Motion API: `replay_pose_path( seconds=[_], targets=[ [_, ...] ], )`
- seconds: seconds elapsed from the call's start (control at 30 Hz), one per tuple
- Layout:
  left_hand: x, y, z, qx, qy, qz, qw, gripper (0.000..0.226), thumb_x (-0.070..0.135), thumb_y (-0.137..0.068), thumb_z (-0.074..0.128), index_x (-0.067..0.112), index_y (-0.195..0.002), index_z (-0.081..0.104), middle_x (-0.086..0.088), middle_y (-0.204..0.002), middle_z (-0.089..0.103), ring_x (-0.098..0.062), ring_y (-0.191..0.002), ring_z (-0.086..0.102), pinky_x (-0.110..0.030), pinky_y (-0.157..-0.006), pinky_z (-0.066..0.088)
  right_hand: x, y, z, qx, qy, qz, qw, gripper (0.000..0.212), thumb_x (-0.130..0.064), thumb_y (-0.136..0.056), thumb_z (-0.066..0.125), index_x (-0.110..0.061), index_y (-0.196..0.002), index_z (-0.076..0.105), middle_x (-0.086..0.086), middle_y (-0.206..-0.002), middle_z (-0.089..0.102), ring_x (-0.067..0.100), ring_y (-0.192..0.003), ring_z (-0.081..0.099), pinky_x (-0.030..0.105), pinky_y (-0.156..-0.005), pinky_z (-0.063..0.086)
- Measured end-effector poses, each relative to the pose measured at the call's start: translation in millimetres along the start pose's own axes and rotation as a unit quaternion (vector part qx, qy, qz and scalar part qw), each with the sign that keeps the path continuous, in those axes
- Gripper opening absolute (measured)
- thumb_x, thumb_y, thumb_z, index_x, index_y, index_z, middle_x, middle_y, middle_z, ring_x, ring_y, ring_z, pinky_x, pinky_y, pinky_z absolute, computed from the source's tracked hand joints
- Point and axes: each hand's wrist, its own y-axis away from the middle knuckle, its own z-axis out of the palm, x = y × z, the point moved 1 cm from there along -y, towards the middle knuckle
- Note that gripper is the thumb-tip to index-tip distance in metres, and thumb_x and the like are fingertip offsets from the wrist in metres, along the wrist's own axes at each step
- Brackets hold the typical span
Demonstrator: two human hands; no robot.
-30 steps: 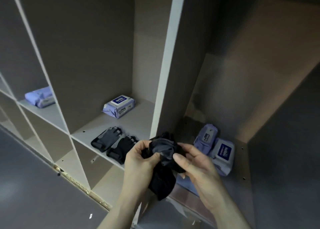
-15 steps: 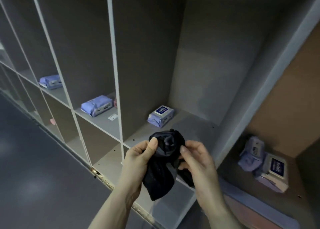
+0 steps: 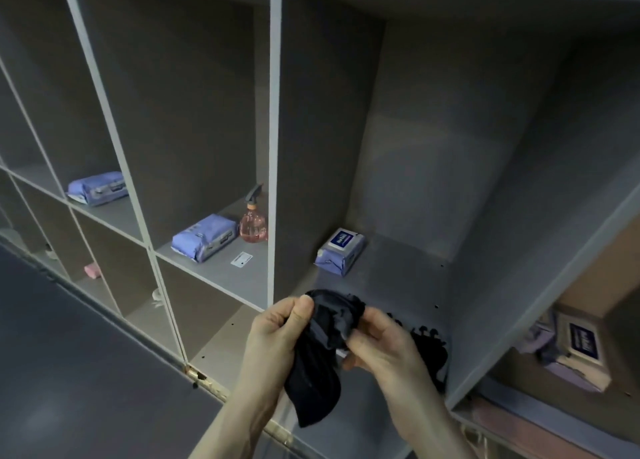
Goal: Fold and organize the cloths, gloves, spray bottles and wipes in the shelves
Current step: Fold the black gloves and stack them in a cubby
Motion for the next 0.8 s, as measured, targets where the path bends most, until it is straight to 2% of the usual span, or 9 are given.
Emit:
replay_pose_path(
  seconds=[0.07,0.13,0.23,0.3,0.43,0.53,0.6,0.7,0.8],
  targets=[
    [1.2,-9.2,-1.7,-0.012,-0.009,0.000,1.000,0.056,0.041,-0.072,0.064,-0.013,-0.086,0.060,-0.028,-0.078,0.064,-0.027,-0.072,0.056,-0.040,-0.073,0.046,-3.1,-8.6,3.2,0.023,0.056,-0.032,0.998,0.008,-0.006,-0.084,0.063,-0.012,-0.082,0.067,0.015,-0.084,0.070,0.017,-0.073,0.063,0.031,-0.067,0.050],
    [3.9,-19.9,-3.2,-0.025,-0.026,0.021,0.999,0.049,0.037,-0.070,0.072,-0.008,-0.082,0.059,-0.017,-0.074,0.064,-0.021,-0.069,0.056,-0.031,-0.067,0.046,-6.5,-18.5,3.2,0.058,0.084,-0.073,0.992,0.002,-0.014,-0.079,0.065,-0.014,-0.079,0.063,0.012,-0.080,0.068,0.017,-0.071,0.062,0.031,-0.066,0.048],
    [11.7,-33.8,-2.8,-0.035,-0.052,0.041,0.997,0.025,0.012,-0.070,0.079,-0.001,-0.078,0.058,-0.007,-0.067,0.064,-0.012,-0.060,0.057,-0.019,-0.056,0.048,-13.0,-35.8,1.8,0.079,0.116,-0.121,0.983,0.010,-0.017,-0.073,0.065,-0.016,-0.077,0.055,0.009,-0.075,0.062,0.014,-0.066,0.056,0.030,-0.062,0.044],
    [15.2,-44.6,-2.0,-0.030,-0.095,0.065,0.993,0.024,-0.002,-0.069,0.078,0.006,-0.075,0.056,-0.001,-0.062,0.060,-0.009,-0.057,0.053,-0.019,-0.055,0.044,-15.1,-45.2,4.4,0.079,0.125,-0.154,0.977,0.014,-0.012,-0.071,0.063,-0.020,-0.071,0.051,0.006,-0.077,0.060,0.015,-0.071,0.056,0.031,-0.066,0.044],
    [15.7,-76.0,2.1,0.021,-0.146,0.111,0.983,0.019,0.006,-0.057,0.058,0.022,-0.067,0.053,0.004,-0.060,0.056,-0.011,-0.059,0.049,-0.027,-0.056,0.039,-15.9,-60.7,7.8,0.105,0.146,-0.234,0.955,0.028,-0.007,-0.067,0.060,-0.028,-0.066,0.043,-0.006,-0.091,0.062,0.018,-0.083,0.059,0.032,-0.070,0.047],
    [15.2,-94.9,12.5,0.018,-0.152,0.128,0.980,0.017,0.006,-0.063,0.065,0.019,-0.067,0.055,0.001,-0.064,0.059,-0.014,-0.064,0.054,-0.031,-0.060,0.043,-18.2,-78.1,-1.6,0.121,0.049,-0.218,0.967,0.025,0.009,-0.079,0.063,-0.012,-0.078,0.049,-0.004,-0.094,0.068,0.016,-0.087,0.066,0.034,-0.078,0.054],
    [11.7,-105.4,18.4,0.005,-0.162,0.119,0.979,0.018,0.001,-0.072,0.069,0.017,-0.071,0.059,-0.004,-0.069,0.065,-0.019,-0.067,0.060,-0.036,-0.065,0.049,-21.9,-88.0,-10.6,0.121,-0.028,-0.187,0.974,0.018,0.012,-0.083,0.059,-0.004,-0.087,0.052,-0.002,-0.085,0.070,0.014,-0.080,0.068,0.029,-0.069,0.057],
    [7.1,-118.3,26.1,-0.023,-0.186,0.101,0.977,0.017,-0.001,-0.076,0.071,0.014,-0.080,0.067,-0.007,-0.076,0.071,-0.019,-0.071,0.066,-0.034,-0.067,0.054,-23.9,-101.6,-20.3,0.080,-0.109,-0.143,0.980,0.013,0.001,-0.083,0.064,-0.008,-0.090,0.058,0.005,-0.080,0.071,0.017,-0.073,0.066,0.026,-0.063,0.053],
    [4.0,-128.8,34.7,-0.036,-0.167,0.073,0.983,0.011,-0.003,-0.079,0.071,0.008,-0.079,0.068,-0.005,-0.070,0.072,-0.016,-0.065,0.066,-0.025,-0.057,0.052,-28.2,-115.2,-25.6,0.009,-0.139,-0.106,0.984,0.015,-0.018,-0.074,0.072,-0.014,-0.088,0.066,0.014,-0.091,0.070,0.025,-0.087,0.063,0.042,-0.083,0.050]
  ],
)
